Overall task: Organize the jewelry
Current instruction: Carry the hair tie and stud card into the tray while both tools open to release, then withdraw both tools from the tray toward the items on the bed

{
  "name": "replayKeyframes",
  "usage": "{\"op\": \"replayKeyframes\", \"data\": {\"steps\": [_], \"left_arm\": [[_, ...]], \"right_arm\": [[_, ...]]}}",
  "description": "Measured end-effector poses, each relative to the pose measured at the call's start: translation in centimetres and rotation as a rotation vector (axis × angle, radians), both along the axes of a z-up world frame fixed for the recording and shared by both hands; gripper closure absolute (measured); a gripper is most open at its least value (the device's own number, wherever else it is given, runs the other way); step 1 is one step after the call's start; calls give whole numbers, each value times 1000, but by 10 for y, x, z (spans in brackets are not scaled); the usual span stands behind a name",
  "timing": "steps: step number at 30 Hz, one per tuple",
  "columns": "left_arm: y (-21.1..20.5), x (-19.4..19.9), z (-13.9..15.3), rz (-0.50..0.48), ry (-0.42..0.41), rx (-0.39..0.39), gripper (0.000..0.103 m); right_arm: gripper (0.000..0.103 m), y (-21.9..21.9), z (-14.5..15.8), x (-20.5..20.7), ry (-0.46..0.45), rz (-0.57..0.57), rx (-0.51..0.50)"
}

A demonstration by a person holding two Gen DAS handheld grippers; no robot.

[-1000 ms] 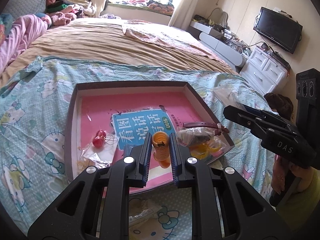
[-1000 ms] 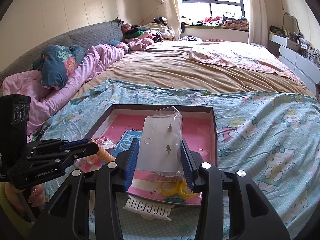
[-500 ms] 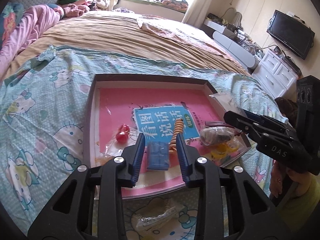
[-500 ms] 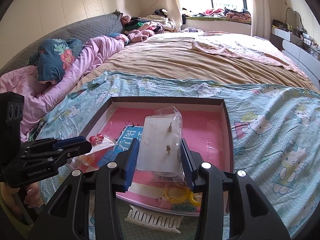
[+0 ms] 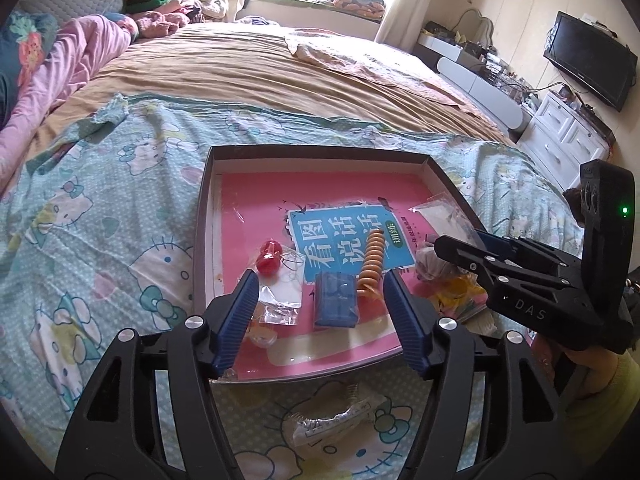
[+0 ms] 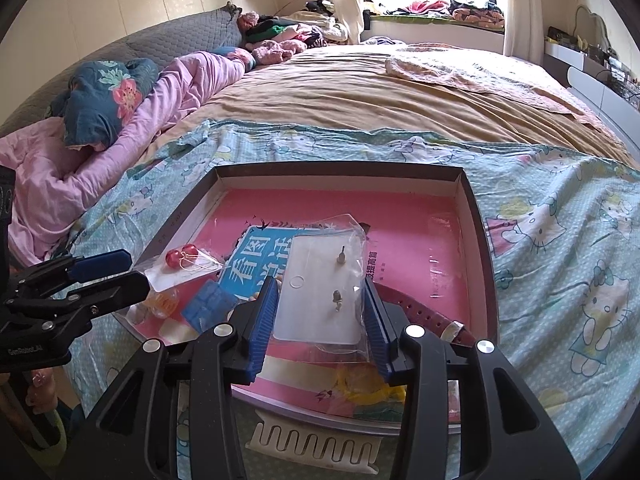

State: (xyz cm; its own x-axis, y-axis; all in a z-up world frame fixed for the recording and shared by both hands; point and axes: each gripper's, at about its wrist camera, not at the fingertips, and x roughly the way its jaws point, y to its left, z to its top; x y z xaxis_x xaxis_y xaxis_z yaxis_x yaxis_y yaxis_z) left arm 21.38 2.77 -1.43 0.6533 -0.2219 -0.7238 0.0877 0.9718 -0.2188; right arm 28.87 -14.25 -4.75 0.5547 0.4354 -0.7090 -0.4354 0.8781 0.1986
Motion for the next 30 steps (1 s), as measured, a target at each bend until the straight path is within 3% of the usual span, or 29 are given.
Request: {"op": "replayKeyframes", "data": {"steps": [13,24,30], "left_arm": [[5,-6,8,19,-14,6,36],[9,-14,20,37,-41,16,17],[10,-21,27,37,-60,19,11]], "right_arm": [[51,-10,8,-6,-14,-15,16],[25,-18,27,-20,-49,-27,50],[17,-25,39,-31,-69,-41,71]]}}
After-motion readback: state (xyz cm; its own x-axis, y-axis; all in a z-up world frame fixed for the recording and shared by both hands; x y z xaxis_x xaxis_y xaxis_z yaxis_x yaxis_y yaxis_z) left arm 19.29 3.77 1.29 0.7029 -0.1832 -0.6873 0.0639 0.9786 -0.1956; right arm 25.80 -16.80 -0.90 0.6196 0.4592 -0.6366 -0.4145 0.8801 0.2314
